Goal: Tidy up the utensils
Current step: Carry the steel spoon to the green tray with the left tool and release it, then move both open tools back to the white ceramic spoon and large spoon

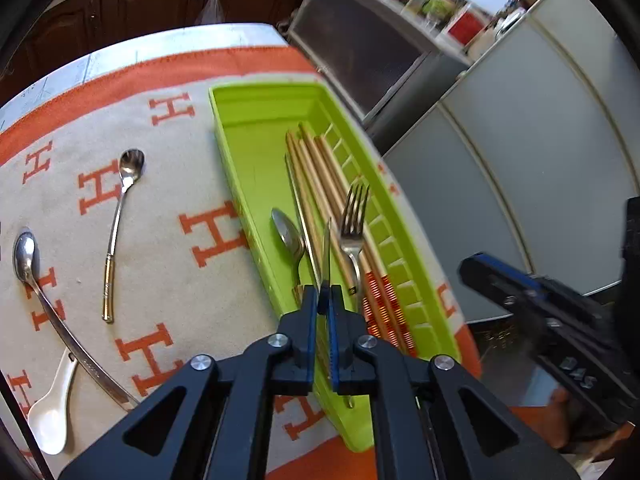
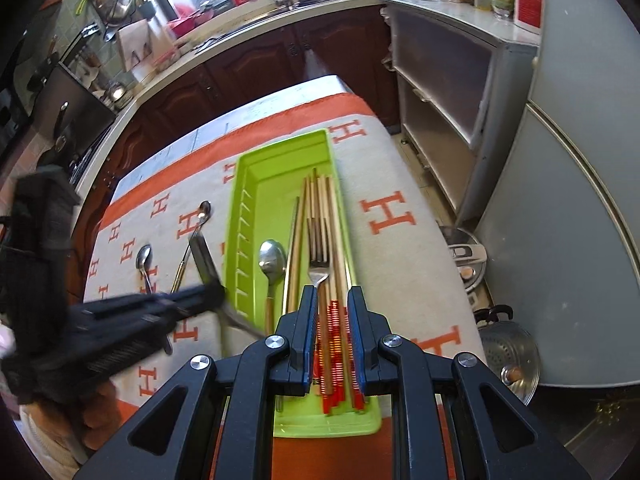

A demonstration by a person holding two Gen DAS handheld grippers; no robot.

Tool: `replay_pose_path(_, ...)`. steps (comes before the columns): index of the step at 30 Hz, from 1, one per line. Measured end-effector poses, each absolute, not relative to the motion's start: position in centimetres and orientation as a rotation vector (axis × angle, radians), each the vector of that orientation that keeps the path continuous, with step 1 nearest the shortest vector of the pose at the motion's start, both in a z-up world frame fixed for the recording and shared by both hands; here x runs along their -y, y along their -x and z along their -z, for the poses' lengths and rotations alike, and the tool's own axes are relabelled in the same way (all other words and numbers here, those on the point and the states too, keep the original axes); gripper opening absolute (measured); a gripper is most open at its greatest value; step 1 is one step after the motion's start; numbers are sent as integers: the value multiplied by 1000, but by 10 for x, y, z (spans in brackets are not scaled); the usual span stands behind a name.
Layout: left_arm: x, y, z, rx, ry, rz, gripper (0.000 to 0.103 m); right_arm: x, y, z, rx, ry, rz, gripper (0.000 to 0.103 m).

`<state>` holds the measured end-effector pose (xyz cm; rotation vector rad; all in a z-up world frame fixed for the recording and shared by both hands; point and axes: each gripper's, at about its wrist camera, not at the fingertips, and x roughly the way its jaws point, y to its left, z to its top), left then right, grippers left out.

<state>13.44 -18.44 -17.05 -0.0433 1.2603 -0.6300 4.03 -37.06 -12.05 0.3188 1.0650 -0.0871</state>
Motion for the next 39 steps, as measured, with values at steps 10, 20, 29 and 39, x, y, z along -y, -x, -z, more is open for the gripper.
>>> replay_pose_path(10,171,-113,149,-1151,49,522,60,387,-37,139,-1073,-377,135,16)
replay_pose_path(20,108,-91,130,-1083,93,367,64,352,-42,141,-1076,-329,70,16)
replay_pose_path(29,58,-72,127,-1041,109,268,69,313,-38,129,-1075,-271,27,16)
replay_pose_path(39,23,-56,131,-1049,82,198,73,258,-32,105,-1051,-173,-74,24)
